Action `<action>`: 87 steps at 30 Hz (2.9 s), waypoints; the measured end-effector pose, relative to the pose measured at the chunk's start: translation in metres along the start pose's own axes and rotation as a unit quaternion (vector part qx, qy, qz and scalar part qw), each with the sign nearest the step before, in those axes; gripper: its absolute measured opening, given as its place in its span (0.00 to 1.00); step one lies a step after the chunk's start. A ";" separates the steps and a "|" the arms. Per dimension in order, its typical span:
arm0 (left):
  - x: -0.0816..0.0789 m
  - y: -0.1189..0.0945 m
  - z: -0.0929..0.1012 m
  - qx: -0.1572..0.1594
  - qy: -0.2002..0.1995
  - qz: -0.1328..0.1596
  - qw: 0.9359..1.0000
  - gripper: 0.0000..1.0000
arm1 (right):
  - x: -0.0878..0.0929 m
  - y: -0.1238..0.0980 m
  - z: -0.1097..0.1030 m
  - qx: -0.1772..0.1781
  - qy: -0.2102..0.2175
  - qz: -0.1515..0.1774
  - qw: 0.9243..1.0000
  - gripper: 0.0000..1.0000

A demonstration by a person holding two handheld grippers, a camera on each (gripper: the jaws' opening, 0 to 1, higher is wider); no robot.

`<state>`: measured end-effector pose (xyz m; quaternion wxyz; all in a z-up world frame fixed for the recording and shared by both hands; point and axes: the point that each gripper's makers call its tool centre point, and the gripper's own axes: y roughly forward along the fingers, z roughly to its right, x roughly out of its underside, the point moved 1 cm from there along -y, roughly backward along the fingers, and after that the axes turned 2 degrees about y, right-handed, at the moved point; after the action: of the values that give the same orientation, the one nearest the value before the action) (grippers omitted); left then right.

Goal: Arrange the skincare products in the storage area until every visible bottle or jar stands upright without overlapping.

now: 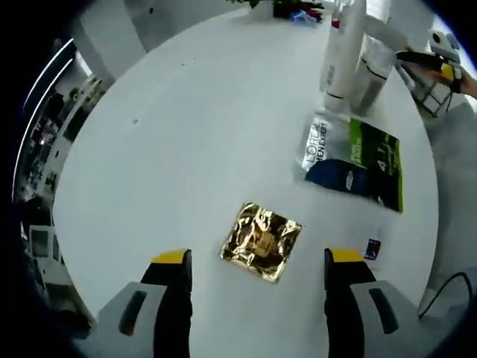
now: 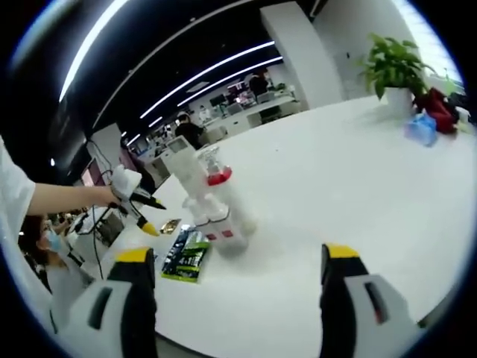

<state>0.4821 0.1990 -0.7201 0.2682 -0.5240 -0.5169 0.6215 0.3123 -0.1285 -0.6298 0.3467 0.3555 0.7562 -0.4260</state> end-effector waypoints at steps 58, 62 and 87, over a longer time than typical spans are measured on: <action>-0.004 0.013 0.018 0.068 0.073 -0.041 0.994 0.40 | 0.002 0.001 0.007 0.011 0.014 0.001 1.000 0.93; -0.002 0.010 0.026 0.070 0.112 -0.053 0.990 0.41 | 0.002 0.001 0.007 0.012 0.015 0.002 1.000 0.93; -0.008 0.019 0.043 0.084 0.217 -0.087 0.969 0.44 | 0.004 0.002 0.008 0.014 0.018 0.003 1.000 0.93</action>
<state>0.4490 0.1706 -0.7384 0.4699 -0.5746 -0.4359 0.5089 0.3133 -0.1339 -0.6367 0.3292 0.3703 0.7552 -0.4291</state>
